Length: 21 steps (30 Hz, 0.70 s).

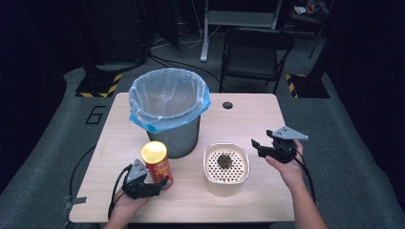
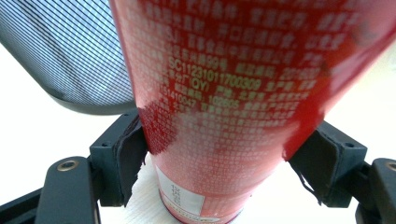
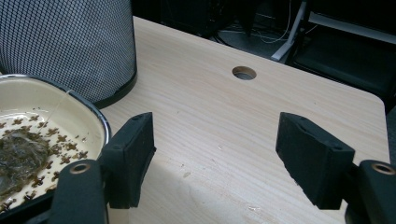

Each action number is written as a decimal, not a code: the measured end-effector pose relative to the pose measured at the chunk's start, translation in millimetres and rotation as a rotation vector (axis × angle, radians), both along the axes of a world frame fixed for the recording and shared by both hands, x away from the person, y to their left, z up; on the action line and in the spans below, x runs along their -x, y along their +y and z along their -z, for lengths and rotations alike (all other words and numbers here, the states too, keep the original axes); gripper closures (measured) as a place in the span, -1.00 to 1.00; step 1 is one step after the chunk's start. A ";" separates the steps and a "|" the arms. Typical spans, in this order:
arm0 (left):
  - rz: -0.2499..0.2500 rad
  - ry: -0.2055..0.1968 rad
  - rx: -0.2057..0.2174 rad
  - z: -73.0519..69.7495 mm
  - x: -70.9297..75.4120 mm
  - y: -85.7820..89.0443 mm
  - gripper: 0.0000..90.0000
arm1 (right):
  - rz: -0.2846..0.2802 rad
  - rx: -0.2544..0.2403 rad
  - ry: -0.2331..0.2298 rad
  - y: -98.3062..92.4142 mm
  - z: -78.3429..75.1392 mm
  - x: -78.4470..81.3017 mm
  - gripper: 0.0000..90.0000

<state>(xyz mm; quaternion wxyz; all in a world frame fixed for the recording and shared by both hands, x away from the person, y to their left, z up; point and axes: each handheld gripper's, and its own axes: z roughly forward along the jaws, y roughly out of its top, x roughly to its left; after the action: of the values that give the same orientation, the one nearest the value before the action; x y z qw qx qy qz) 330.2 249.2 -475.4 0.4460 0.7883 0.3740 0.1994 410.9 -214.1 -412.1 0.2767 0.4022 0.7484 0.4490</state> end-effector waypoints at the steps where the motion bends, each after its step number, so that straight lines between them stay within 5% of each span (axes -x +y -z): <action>1: 0.004 0.008 -0.002 -2.3 0.4 2.0 -0.48 | 0.002 0.000 0.003 0.3 0.5 0.7 -0.38; 10: -0.039 0.055 0.019 -19.1 2.8 16.8 -0.48 | -0.008 0.009 0.007 5.3 4.5 1.6 -0.39; 21: -0.065 0.045 0.015 -54.0 1.6 37.5 -0.48 | 0.001 -0.004 0.028 0.0 12.4 4.1 -0.39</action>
<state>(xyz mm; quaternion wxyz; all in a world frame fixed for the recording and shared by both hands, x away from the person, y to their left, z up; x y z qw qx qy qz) 328.6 286.7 -421.4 0.4365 0.7767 0.4109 0.1934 406.8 -214.1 -424.4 0.2657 0.4091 0.7513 0.4446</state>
